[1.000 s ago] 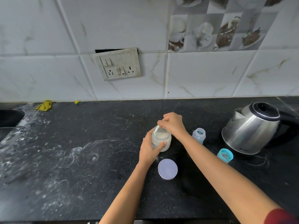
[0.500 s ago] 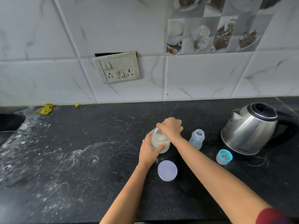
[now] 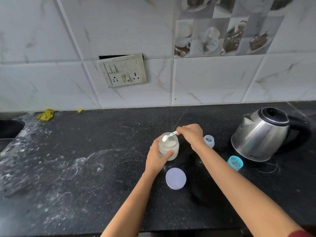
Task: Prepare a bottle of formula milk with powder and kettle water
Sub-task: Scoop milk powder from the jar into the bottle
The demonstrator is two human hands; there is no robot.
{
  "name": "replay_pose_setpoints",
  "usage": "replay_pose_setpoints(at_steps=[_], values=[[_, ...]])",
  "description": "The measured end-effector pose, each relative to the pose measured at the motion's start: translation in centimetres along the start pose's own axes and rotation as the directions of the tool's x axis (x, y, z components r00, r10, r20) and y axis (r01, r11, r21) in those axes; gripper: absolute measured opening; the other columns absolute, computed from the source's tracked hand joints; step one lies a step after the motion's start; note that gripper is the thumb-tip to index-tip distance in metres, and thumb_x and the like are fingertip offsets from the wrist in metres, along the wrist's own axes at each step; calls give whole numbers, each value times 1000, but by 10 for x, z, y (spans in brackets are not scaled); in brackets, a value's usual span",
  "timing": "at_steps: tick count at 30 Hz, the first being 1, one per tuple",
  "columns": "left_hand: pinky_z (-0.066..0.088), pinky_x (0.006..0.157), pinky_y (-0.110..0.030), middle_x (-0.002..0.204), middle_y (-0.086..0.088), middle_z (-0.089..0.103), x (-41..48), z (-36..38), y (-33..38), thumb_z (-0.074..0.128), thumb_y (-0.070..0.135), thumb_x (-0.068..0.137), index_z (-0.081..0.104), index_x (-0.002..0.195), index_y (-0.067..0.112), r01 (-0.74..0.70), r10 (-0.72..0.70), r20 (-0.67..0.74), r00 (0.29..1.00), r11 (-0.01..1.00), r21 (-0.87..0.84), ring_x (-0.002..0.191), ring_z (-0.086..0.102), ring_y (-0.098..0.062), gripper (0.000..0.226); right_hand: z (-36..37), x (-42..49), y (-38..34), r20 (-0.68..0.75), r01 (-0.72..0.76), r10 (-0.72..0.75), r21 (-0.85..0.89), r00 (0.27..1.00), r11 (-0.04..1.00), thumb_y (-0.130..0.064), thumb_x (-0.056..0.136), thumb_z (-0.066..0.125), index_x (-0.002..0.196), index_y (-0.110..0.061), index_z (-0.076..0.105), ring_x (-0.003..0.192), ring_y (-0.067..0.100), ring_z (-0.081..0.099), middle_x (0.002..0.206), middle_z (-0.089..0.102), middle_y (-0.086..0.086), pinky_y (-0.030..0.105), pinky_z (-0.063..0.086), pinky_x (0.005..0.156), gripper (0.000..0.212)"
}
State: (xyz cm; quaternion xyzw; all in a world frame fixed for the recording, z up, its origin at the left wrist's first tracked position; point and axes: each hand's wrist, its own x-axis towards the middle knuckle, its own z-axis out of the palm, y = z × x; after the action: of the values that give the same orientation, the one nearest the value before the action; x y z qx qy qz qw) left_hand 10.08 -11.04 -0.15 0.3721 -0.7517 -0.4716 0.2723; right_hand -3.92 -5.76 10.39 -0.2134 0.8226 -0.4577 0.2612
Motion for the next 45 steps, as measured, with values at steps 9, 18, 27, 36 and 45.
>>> replay_pose_setpoints(at_steps=[9,18,27,36,45], values=[[46,99,-39,132,11,49,2,-1,8,74,44,69,37,134,35,2,-2,6,1000,1000,-7,118,50,-8,76,-21,-4,28,-4,-50,51,102,999,993,-21,87,67,82,-12,76,79,7,51,82,60,-13,29,38,78,14],[32,102,-24,147,10,35,7,15,54,79,47,69,27,144,27,-82,81,-105,991,997,-4,129,36,-4,93,-83,-1,40,-131,30,10,301,991,953,-22,89,66,84,-14,76,80,16,53,83,62,4,29,45,75,13],[32,100,-18,146,7,38,7,74,87,79,37,73,27,145,22,-182,175,153,973,983,32,131,35,-1,90,-141,-3,73,-291,66,13,259,957,964,-25,92,64,85,-20,72,99,23,59,100,67,10,33,48,82,13],[31,106,-27,149,0,38,17,119,66,84,31,68,26,147,19,69,-73,242,968,997,25,135,37,-14,99,-142,10,100,-295,53,-19,110,955,992,-25,90,66,77,-17,76,66,15,53,64,61,2,30,42,63,18],[47,96,-34,126,9,59,28,136,56,80,32,71,43,136,28,64,-78,260,962,996,62,116,55,-12,74,-139,16,102,-286,78,-71,11,956,997,-28,91,66,79,-17,77,65,12,56,66,65,1,25,42,62,19]])
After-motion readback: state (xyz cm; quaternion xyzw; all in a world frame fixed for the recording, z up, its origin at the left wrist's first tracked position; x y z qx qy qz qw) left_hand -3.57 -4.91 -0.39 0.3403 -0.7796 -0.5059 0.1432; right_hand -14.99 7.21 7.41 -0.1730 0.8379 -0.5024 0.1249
